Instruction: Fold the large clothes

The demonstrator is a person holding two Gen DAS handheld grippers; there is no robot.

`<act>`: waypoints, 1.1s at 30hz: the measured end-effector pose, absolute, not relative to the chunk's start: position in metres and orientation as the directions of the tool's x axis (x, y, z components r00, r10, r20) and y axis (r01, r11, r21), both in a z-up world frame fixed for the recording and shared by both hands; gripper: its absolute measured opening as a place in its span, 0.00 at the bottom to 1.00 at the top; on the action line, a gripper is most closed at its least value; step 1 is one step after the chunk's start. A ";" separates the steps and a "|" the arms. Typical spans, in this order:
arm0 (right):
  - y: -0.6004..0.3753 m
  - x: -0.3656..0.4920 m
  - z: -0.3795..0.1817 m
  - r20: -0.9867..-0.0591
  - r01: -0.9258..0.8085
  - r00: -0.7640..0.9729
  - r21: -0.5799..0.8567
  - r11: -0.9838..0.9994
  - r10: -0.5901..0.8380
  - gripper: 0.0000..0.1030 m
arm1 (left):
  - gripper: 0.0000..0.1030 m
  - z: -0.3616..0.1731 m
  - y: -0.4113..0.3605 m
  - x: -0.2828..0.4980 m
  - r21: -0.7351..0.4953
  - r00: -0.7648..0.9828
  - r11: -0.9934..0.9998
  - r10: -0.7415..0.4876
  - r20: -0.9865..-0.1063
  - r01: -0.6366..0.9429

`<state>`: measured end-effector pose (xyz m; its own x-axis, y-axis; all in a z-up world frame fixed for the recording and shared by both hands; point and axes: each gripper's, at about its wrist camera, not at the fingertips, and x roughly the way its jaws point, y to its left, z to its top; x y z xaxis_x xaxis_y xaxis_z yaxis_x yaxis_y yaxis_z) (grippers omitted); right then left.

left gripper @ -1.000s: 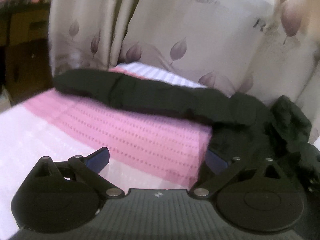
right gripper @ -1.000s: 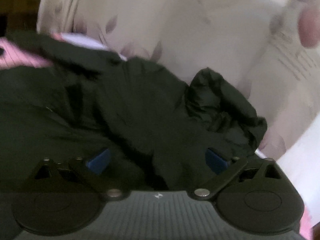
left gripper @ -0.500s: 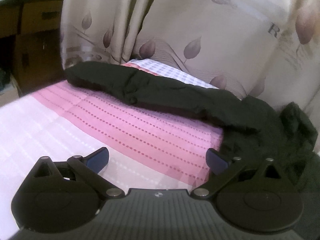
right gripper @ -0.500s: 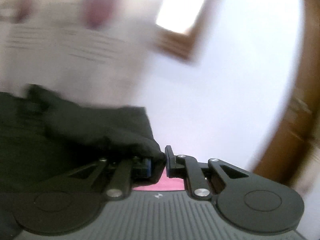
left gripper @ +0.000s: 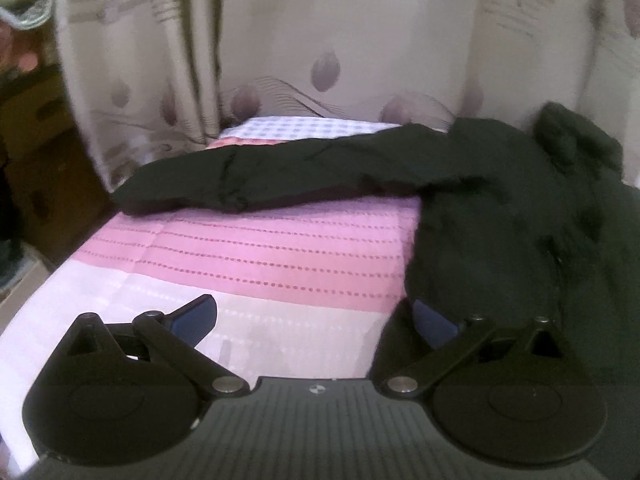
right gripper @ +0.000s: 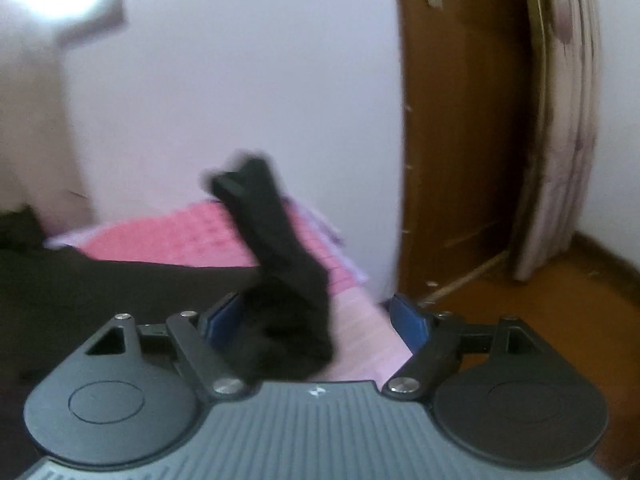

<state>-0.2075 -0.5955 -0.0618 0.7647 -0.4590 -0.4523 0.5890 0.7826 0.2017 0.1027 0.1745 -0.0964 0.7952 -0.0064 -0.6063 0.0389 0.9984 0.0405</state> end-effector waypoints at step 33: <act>-0.442 -0.328 -0.093 -0.556 0.098 0.807 0.460 0.883 0.200 0.17 | 0.12 -0.096 0.166 -0.063 -0.151 0.656 0.953 -0.290 -0.697 0.262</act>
